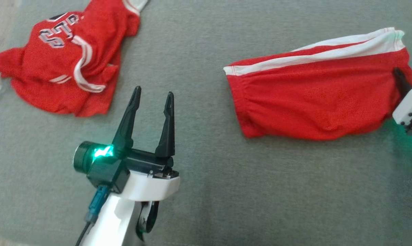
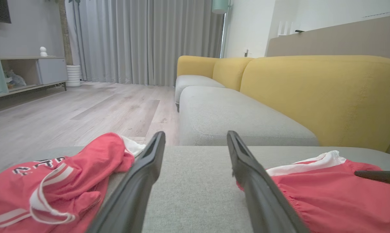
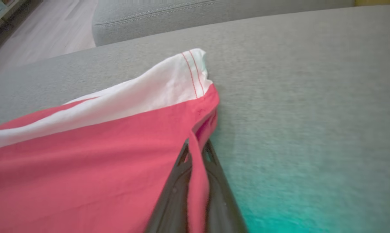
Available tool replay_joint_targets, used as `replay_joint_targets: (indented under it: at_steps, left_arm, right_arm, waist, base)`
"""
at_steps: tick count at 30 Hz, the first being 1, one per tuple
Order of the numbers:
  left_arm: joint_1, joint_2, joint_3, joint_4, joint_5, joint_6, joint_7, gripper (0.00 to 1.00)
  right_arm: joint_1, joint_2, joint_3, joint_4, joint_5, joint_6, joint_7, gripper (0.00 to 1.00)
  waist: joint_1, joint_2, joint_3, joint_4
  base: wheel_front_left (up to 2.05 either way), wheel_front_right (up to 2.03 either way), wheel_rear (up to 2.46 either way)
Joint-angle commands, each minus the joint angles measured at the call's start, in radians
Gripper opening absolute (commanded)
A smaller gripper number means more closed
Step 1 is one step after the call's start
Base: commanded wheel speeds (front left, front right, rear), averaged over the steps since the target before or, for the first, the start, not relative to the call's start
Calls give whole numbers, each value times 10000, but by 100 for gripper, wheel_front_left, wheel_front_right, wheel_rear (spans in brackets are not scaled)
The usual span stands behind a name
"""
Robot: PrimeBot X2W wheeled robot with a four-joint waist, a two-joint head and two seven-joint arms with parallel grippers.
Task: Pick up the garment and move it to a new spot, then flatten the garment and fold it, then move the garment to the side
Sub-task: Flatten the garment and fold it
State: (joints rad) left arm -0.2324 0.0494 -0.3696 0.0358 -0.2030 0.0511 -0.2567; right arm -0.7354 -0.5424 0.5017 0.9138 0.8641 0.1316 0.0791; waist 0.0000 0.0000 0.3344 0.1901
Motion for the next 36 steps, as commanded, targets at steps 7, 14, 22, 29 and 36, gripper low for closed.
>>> replay_joint_targets:
  at_steps: [7,14,22,29,36]
  left_arm:
    - [208,12,632,-433,271,-188,-51,100]
    - [410,10,725,-373,296,-317,-51,100]
    - [678,10,641,-177,266,-385,-51,100]
    - [922,9,603,-55,172,-358,-51,100]
    - [1034,9,505,-57,20,-278,-51,100]
  right_arm:
    - [289,-677,235,-42,109,-9,-793,0]
    - [479,-1303,209,-93,125,-9,-1431,0]
    - [693,-1100,383,-1133,429,-9,-1731,0]
    - [980,-683,699,-2698,432,-9,-1799,0]
    - [1315,806,925,-3967,-316,-9,-1824,0]
  waist:
    - [0,0,-608,-1187]
    - [0,0,-937,-1804]
    - [0,0,-1283,-1932]
    - [0,0,-1609,-1880]
    - [0,0,-1776,-1680]
  base:
    - [0,0,0]
    - [0,0,0]
    - [0,0,0]
    - [0,0,0]
    - [0,0,0]
